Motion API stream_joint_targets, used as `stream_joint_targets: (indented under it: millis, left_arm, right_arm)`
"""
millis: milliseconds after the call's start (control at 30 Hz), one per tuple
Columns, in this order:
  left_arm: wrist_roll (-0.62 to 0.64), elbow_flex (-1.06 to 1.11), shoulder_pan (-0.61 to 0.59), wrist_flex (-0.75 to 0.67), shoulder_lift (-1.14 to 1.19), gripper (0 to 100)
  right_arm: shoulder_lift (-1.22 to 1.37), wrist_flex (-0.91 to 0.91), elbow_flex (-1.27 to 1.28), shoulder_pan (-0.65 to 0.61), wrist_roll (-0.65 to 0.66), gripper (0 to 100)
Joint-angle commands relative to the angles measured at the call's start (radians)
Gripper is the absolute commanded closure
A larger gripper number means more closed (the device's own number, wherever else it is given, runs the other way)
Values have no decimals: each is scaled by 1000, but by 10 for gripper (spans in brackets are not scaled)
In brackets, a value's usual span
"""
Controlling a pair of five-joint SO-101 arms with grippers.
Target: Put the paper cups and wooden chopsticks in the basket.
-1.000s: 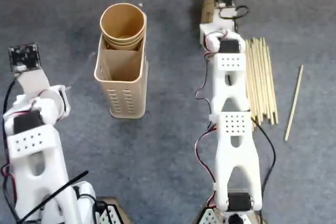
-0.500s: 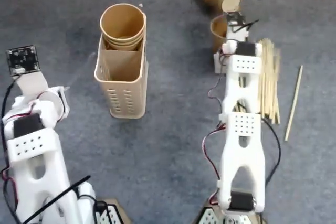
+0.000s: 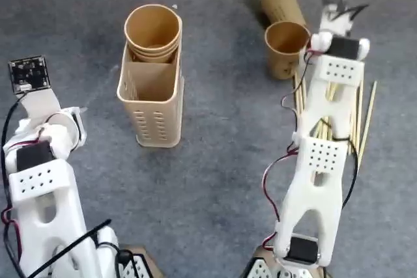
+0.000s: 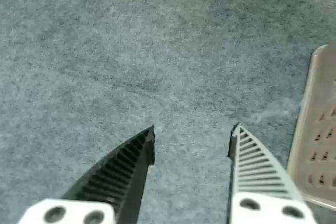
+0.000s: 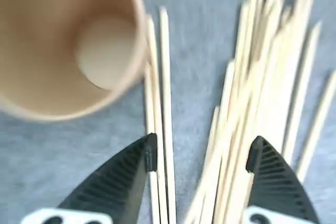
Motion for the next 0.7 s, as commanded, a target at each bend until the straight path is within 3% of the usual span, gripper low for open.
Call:
stream_joint_targets:
  millis: [0,167,433,667]
  left_arm:
    - [9,12,51,-15,-22,755]
    - [9,15,50,-15,-22,755]
    - [9,81,56,-89,-22,755]
    - [9,107,58,-130,-22,755]
  right_arm:
    - [-213,8,-79,-53,-3,721]
    - [-223,-105,-59,-61,-8,721]
    - [-73,-377,206,-48,-11,721]
    - [-2,-383,239,-44,-9,753]
